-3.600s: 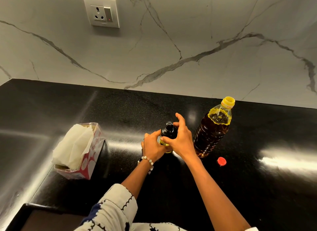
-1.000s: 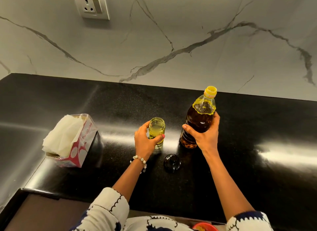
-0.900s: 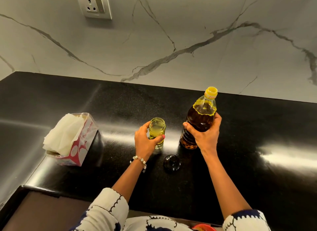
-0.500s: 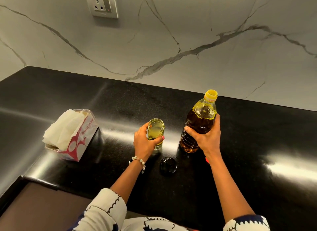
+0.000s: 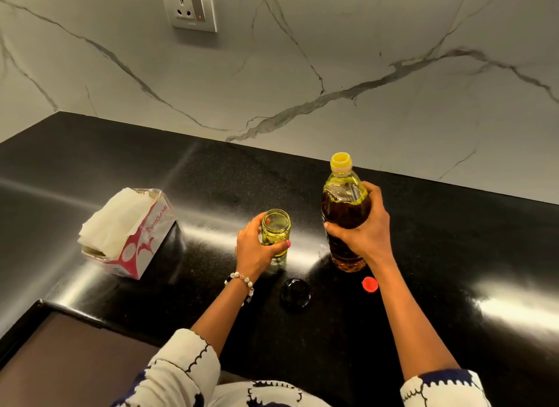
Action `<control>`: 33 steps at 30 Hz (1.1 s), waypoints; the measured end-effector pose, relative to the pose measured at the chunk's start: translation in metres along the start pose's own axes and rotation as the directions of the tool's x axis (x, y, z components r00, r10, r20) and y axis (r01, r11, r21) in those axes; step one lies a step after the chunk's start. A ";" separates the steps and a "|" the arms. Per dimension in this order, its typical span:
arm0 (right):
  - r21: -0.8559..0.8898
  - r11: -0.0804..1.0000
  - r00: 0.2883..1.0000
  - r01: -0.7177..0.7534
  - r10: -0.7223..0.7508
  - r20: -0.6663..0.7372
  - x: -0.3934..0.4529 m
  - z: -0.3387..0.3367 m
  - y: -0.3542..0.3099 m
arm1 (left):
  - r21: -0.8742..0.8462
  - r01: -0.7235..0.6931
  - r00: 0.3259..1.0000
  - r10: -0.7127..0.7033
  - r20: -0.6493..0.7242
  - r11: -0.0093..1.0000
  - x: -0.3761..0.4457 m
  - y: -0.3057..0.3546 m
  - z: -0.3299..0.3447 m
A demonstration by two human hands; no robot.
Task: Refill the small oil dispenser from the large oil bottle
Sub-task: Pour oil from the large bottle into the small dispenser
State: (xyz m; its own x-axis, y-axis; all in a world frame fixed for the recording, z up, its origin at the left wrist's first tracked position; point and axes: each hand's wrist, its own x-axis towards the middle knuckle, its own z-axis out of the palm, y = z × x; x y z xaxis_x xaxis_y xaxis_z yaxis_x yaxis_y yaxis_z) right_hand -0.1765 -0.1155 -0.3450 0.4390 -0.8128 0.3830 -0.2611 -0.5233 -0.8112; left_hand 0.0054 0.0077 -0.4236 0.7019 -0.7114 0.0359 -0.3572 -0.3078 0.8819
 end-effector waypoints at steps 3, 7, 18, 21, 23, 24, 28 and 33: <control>-0.156 0.982 0.991 0.108 -0.093 0.100 0.009 -0.005 -0.007 | -0.017 -0.003 1.000 0.003 0.016 1.000 0.002 0.000 -0.002; -0.353 0.909 0.964 0.224 -0.153 0.217 0.017 -0.006 -0.015 | -0.032 -0.012 0.999 0.013 0.045 0.999 0.005 0.000 -0.004; -0.602 0.755 0.935 0.261 -0.042 0.353 0.008 0.002 -0.010 | -0.035 -0.017 0.998 0.019 0.059 0.999 0.010 -0.003 -0.008; -0.665 0.689 0.925 0.289 -0.021 0.381 0.005 0.003 -0.009 | -0.035 -0.028 0.998 0.030 0.061 0.999 0.012 -0.007 -0.012; -0.712 0.627 0.913 0.316 0.003 0.408 0.004 0.004 -0.009 | -0.027 -0.030 0.998 0.032 0.063 0.999 0.012 -0.009 -0.014; -0.734 0.593 0.906 0.332 0.017 0.423 0.003 0.004 -0.010 | -0.027 -0.031 0.997 0.033 0.064 0.999 0.013 -0.009 -0.015; -0.792 0.472 0.880 0.386 0.070 0.471 0.004 0.004 -0.012 | -0.032 -0.035 0.997 0.037 0.073 0.999 0.013 -0.009 -0.016; -0.825 0.395 0.875 0.404 0.096 0.475 0.005 0.007 -0.015 | -0.033 -0.041 0.995 0.043 0.086 0.999 0.013 -0.011 -0.017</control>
State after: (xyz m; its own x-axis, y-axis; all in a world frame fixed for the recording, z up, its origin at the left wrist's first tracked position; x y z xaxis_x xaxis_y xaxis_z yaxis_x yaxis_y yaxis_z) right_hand -0.1647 -0.1098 -0.3345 0.7671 -0.6398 0.0477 -0.6350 -0.7466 0.1986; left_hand 0.0288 0.0127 -0.4244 0.6301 -0.7758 0.0337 -0.3649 -0.2575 0.8947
